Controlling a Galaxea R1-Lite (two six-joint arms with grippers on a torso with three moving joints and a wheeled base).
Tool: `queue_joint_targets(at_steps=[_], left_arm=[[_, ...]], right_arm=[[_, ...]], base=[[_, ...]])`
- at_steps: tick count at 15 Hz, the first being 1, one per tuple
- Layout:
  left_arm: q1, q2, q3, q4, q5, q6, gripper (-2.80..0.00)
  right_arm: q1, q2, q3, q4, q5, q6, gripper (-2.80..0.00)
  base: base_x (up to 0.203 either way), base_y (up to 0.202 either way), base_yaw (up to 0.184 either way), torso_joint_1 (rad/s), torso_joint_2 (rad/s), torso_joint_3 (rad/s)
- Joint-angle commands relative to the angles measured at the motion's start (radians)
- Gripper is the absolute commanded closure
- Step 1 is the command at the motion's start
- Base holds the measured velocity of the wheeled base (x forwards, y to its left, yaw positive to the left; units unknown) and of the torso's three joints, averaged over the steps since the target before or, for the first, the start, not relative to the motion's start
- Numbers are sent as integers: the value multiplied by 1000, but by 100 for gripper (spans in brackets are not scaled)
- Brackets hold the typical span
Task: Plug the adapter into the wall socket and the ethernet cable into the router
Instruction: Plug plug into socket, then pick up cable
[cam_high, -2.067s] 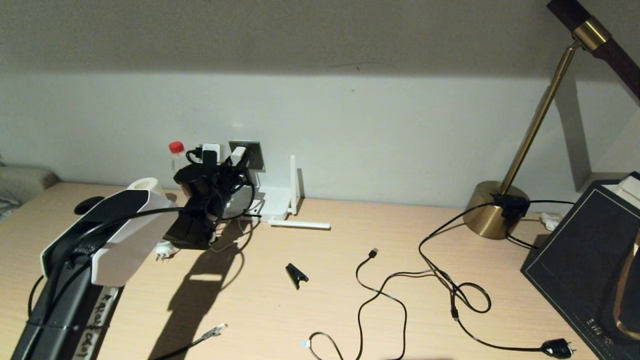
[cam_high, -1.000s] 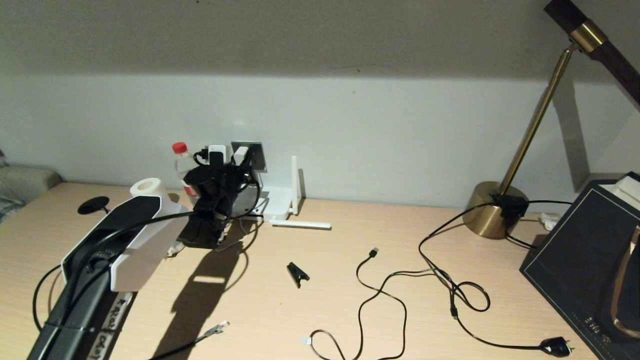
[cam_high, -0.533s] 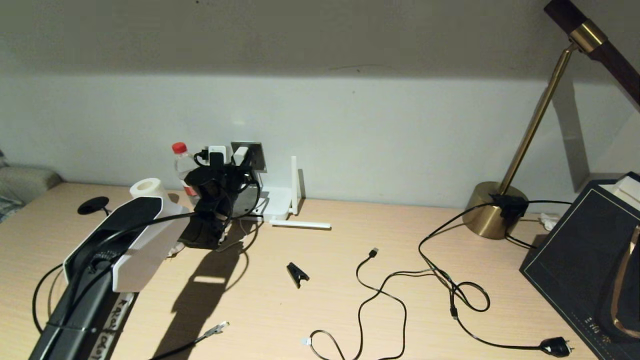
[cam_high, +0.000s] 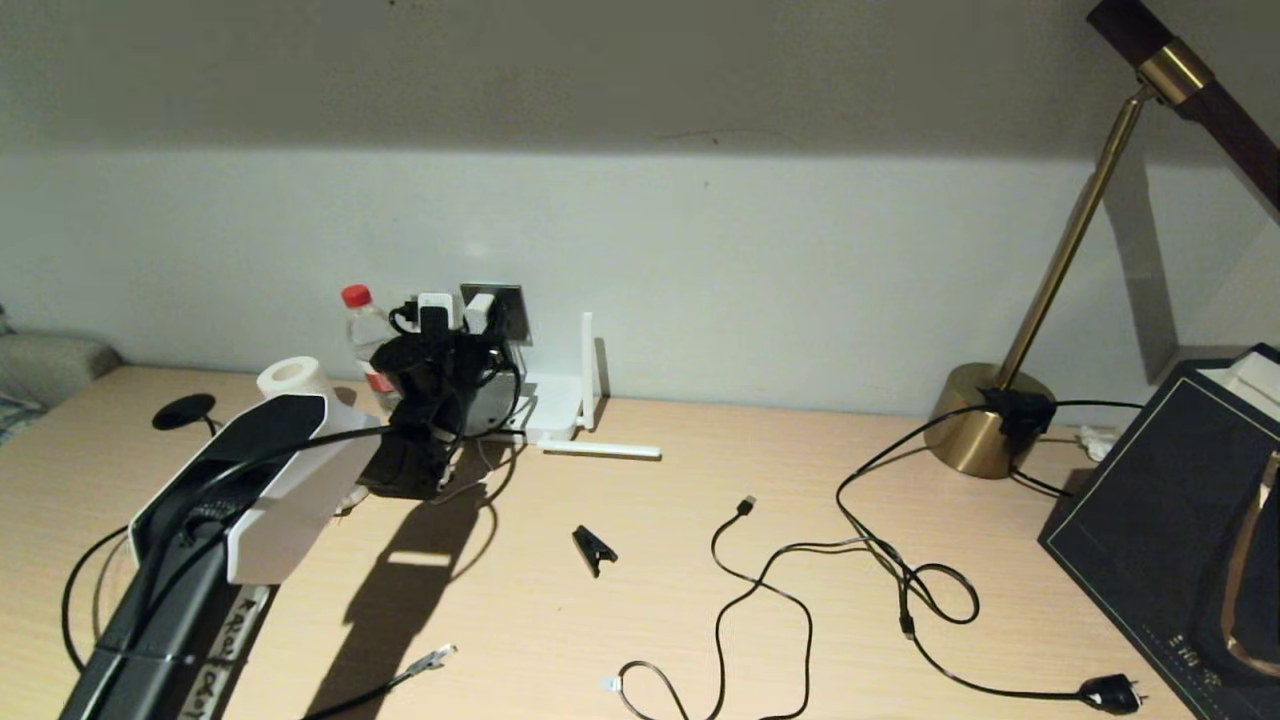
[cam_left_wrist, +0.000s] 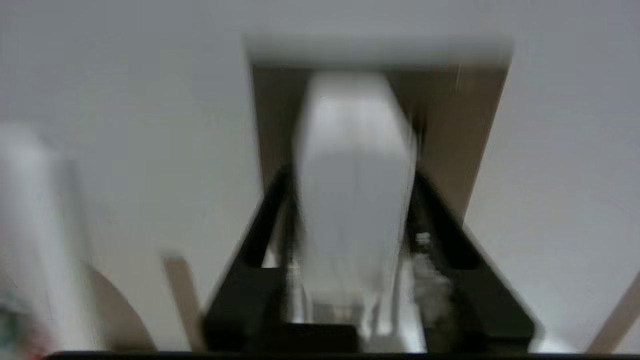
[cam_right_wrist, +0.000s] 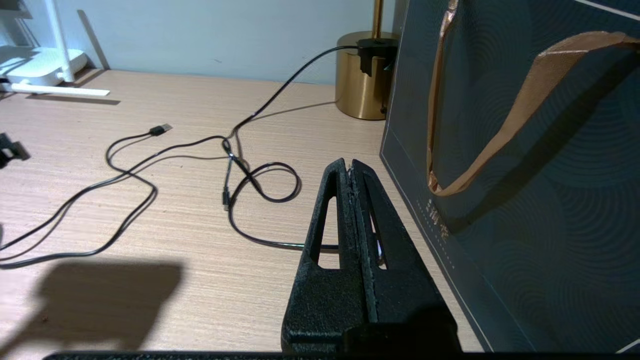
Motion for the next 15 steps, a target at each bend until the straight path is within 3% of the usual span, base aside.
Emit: queue_joint_targets(at_steps=[1, 6, 8, 11, 15], left_arm=[[1, 1, 1, -16, -1, 0, -280], [1, -27, 57, -60, -1, 1, -280], [1, -65, 129, -88, -2, 1, -280], [-2, -186, 341, -166, -10, 1, -280], [-6, -465, 666, -241, -46, 1, -280]], right_arm=[[0, 0, 35, -1, 0, -1, 0], [-1, 0, 35, -1, 0, -1, 0], [0, 0, 35, -1, 0, -1, 0], [0, 0, 35, -1, 0, -1, 0], [0, 0, 35, -1, 0, -1, 0]], base=[[0, 0, 0, 0, 0, 0], [0, 0, 0, 5, 1, 0], [0, 0, 0, 0, 0, 0], [0, 0, 0, 0, 0, 0], [0, 0, 0, 0, 0, 0]])
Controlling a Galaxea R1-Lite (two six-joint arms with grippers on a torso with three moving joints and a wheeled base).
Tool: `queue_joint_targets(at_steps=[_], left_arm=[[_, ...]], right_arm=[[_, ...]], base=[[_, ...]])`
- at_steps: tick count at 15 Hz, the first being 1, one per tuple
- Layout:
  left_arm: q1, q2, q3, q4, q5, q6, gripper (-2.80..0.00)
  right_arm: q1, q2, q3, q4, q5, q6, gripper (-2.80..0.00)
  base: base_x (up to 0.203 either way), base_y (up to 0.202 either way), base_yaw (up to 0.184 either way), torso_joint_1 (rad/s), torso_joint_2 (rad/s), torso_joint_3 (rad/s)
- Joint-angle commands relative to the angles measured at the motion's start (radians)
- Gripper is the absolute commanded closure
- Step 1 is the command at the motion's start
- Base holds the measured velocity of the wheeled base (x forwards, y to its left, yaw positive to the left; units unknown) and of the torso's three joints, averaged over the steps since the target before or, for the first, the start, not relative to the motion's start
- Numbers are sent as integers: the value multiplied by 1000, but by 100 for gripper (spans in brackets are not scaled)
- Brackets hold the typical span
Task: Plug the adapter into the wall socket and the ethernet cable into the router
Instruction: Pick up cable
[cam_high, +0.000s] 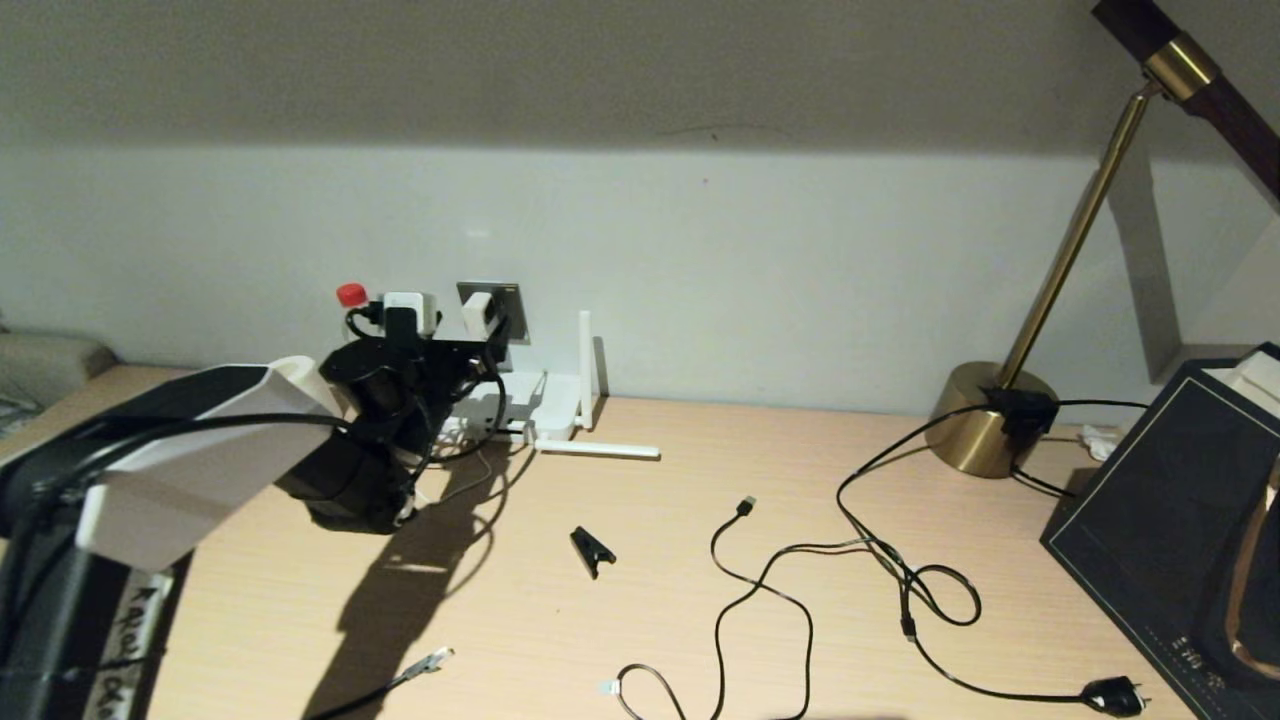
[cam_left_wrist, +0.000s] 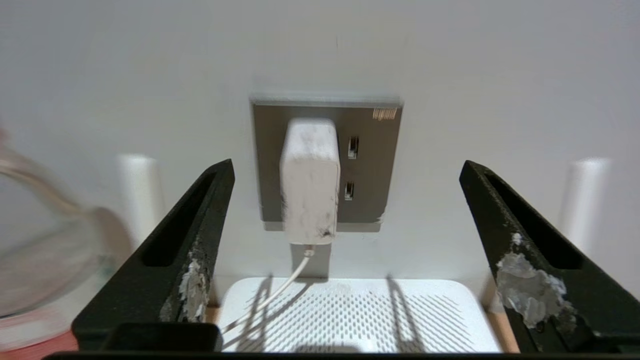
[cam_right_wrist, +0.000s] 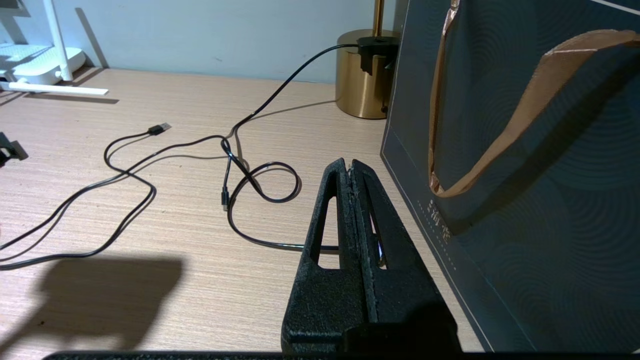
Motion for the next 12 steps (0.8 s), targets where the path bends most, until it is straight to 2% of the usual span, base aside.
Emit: queue_joint_targets(at_steps=[1, 3, 4, 6, 7, 8, 9, 10, 11, 12], left_arm=[[1, -238, 210, -18, -31, 1, -280], [0, -389, 411, -23, -110, 3, -280], [2, -465, 522, -23, -172, 10, -280], [23, -632, 720, 13, -337, 49, -280], [47, -716, 796, 88, -426, 95, -280], [78, -784, 845, 219, -510, 162, -280], [108, -831, 870, 415, -574, 264, -280], [130, -864, 877, 619, -610, 384, -280], [149, -883, 870, 812, -630, 524, -280], [170, -892, 852, 989, -636, 716, -280]], right_arm=[[0, 0, 35, -2, 0, -1, 0], [0, 0, 35, -2, 0, -1, 0], [0, 0, 35, -1, 0, -1, 0], [0, 0, 35, -2, 0, -1, 0], [0, 0, 35, -2, 0, -1, 0], [0, 0, 35, -1, 0, -1, 0], [-2, 0, 35, -1, 0, -1, 0], [0, 0, 35, 0, 0, -1, 0], [0, 0, 35, -1, 0, -1, 0], [-1, 0, 35, -2, 0, -1, 0]], base=[[0, 0, 0, 0, 0, 0], [0, 0, 0, 0, 0, 0], [0, 0, 0, 0, 0, 0], [0, 0, 0, 0, 0, 0], [0, 0, 0, 0, 0, 0], [0, 0, 0, 0, 0, 0], [0, 0, 0, 0, 0, 0], [0, 0, 0, 0, 0, 0], [0, 0, 0, 0, 0, 0], [0, 0, 0, 0, 0, 0]])
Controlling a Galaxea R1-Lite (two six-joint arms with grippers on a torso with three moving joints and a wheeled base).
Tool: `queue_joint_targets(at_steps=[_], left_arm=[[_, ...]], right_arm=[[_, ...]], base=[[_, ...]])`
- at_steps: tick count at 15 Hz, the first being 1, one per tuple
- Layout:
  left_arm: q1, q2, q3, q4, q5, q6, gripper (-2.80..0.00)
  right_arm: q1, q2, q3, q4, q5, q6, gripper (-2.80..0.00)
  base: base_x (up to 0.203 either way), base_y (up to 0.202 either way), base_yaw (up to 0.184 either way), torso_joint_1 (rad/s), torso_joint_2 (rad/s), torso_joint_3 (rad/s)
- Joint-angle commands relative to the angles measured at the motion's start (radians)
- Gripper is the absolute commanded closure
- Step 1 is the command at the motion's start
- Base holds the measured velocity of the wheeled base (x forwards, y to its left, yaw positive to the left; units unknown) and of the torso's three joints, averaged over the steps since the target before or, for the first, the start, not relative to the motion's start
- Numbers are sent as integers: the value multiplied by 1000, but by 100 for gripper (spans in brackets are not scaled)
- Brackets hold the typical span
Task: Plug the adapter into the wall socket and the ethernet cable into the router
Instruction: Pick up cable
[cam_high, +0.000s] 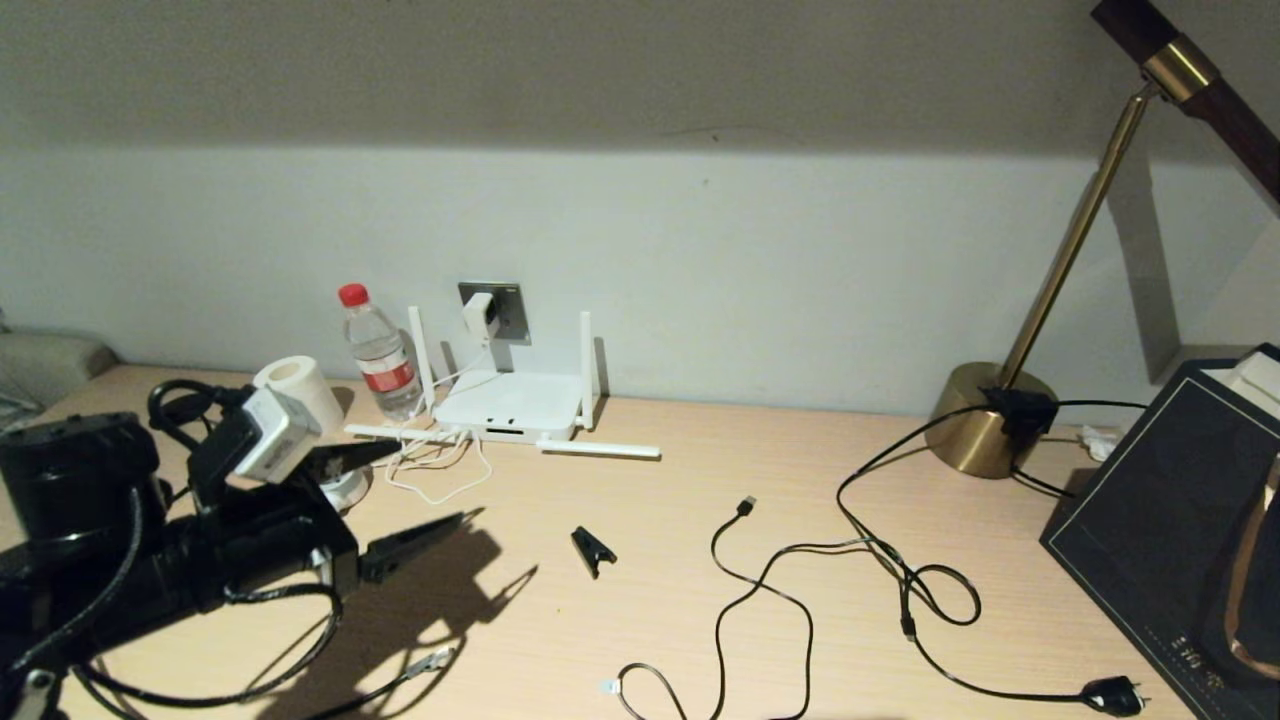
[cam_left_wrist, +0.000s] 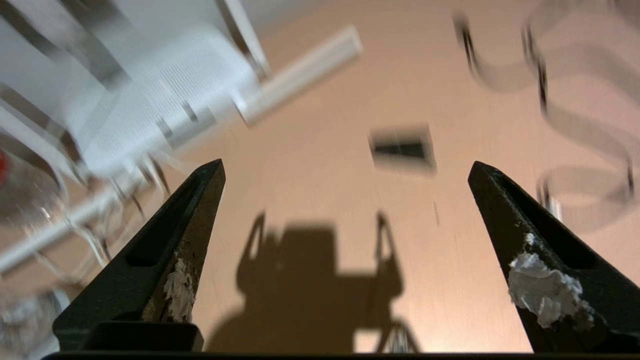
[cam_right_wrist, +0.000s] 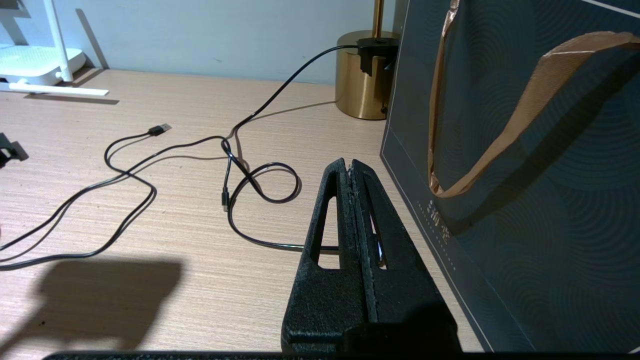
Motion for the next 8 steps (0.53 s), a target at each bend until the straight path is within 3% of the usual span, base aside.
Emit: queue_joint_targets(at_steps=[1, 3, 4, 6, 8], left_arm=[[49, -76, -33, 517, 2, 462, -280], [76, -24, -118, 756, 67, 789, -280], [85, 34, -171, 833, 98, 894, -280], [97, 123, -237, 906, 132, 974, -280], [103, 182, -283, 924, 141, 991, -280]], right_arm=[[0, 0, 35, -1, 0, -1, 0], [0, 0, 35, -1, 0, -1, 0], [0, 0, 35, -1, 0, -1, 0], [0, 0, 35, 0, 0, -1, 0], [0, 0, 35, 0, 0, -1, 0]], base=[[0, 0, 0, 0, 0, 0], [0, 0, 0, 0, 0, 0], [0, 0, 0, 0, 0, 0], [0, 0, 0, 0, 0, 0], [0, 0, 0, 0, 0, 0]])
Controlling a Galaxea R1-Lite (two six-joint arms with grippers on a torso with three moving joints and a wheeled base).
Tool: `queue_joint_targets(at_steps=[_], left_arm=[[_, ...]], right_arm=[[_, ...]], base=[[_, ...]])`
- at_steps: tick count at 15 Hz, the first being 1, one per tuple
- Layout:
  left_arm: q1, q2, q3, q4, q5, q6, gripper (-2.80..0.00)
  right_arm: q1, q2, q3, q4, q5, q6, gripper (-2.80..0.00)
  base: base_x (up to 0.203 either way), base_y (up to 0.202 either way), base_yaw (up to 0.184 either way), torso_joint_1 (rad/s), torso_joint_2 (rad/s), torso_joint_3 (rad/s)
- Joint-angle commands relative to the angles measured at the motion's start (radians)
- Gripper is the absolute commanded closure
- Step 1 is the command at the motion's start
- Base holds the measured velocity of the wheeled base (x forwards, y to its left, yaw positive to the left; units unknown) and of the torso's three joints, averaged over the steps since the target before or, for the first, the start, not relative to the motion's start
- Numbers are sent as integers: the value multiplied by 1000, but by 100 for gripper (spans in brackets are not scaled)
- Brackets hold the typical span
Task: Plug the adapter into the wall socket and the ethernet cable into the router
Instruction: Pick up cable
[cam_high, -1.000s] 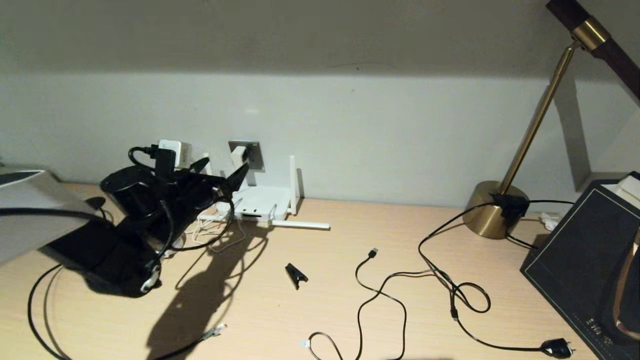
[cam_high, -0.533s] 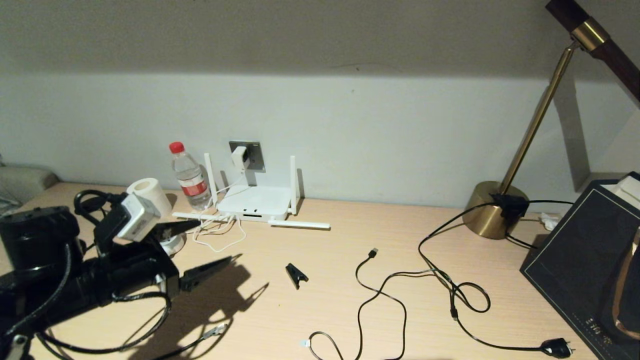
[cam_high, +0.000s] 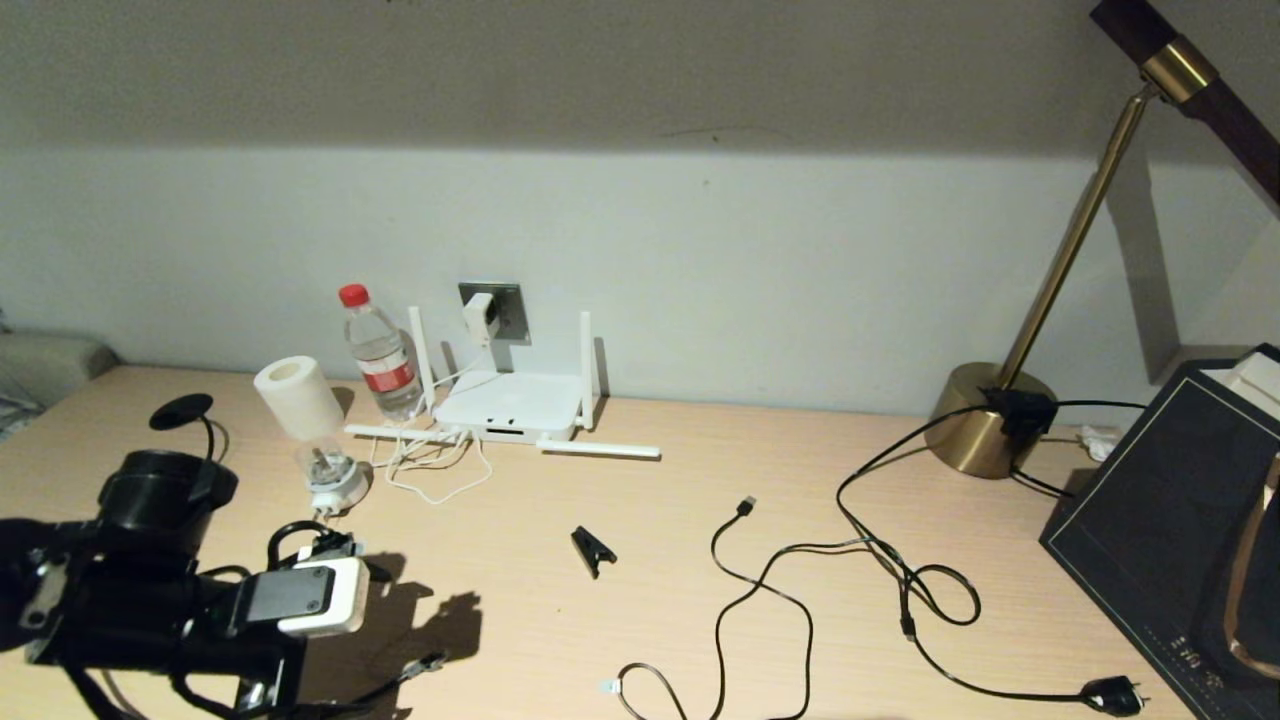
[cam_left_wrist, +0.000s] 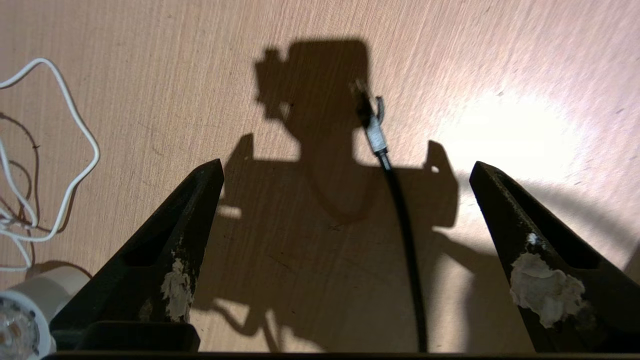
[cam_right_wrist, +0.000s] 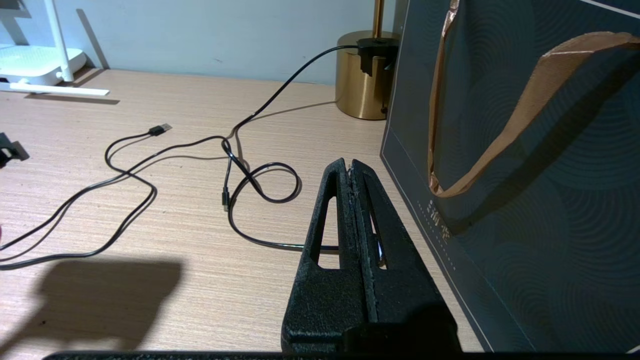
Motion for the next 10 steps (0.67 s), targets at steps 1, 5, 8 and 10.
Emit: queue_joint_targets(at_steps=[1, 5, 8, 10], left_arm=[[6, 111, -54, 12, 0, 25, -280], [-17, 173, -86, 11, -1, 18, -280], [-24, 226, -117, 17, -7, 1, -280], [-26, 250, -123, 16, -7, -10, -280]], right_arm=[[0, 0, 35, -2, 0, 0, 0], [0, 0, 35, 0, 0, 0, 0], [0, 0, 35, 0, 0, 0, 0], [0, 0, 35, -2, 0, 0, 0]], base=[[0, 0, 0, 0, 0, 0], [0, 0, 0, 0, 0, 0], [0, 0, 0, 0, 0, 0], [0, 0, 0, 0, 0, 0]])
